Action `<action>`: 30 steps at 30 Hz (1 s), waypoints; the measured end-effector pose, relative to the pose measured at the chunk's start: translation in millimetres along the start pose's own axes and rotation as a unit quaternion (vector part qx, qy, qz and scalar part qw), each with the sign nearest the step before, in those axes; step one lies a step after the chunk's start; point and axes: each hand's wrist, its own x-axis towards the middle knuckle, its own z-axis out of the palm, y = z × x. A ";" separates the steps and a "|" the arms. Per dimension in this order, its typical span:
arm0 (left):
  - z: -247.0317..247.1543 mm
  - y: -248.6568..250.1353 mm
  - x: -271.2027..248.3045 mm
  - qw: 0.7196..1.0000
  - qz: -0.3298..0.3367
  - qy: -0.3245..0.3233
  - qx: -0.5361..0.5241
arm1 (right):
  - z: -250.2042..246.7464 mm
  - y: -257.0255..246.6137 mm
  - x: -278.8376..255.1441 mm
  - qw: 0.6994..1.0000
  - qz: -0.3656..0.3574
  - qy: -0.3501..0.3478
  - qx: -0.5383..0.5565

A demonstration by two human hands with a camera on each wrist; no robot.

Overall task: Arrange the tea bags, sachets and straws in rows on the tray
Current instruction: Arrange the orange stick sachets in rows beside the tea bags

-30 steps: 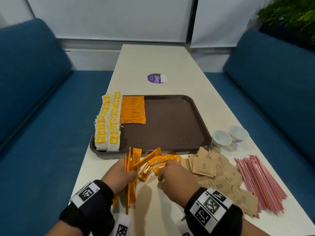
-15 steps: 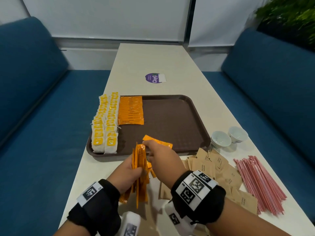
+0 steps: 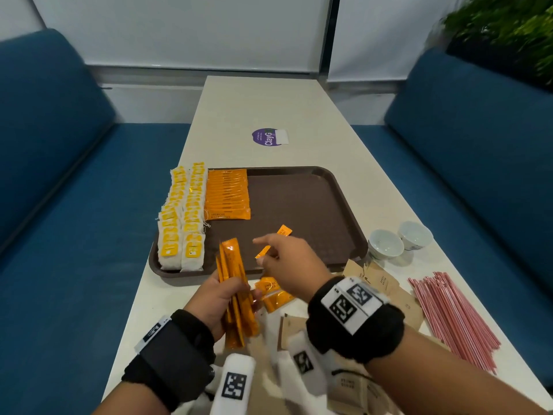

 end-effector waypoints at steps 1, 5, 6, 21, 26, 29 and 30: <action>-1.7 1.0 0.8 1.000 -0.004 0.009 -0.014 | -9.2 -1.2 6.6 0.998 -0.003 -0.006 -0.060; -10.1 3.4 1.5 1.000 0.001 0.026 -0.013 | -32.0 -7.0 44.8 0.957 -0.036 -0.057 -0.282; -11.6 2.7 1.4 1.000 0.006 0.029 -0.007 | -31.9 -7.3 55.7 0.941 -0.035 -0.087 -0.326; -7.8 -3.8 1.7 0.996 0.060 0.059 0.008 | -26.6 0.3 63.5 0.948 0.010 -0.069 -0.311; 6.0 2.5 2.7 0.992 0.123 0.035 -0.018 | -13.5 -34.9 11.1 0.973 -0.079 -0.089 -0.197; 10.4 3.2 2.2 0.991 0.115 0.041 -0.046 | -3.9 -31.0 -2.3 0.971 -0.095 -0.111 -0.188; 8.5 1.9 3.7 0.992 0.106 0.055 -0.041 | -4.1 -27.5 -4.7 0.973 -0.094 -0.125 -0.171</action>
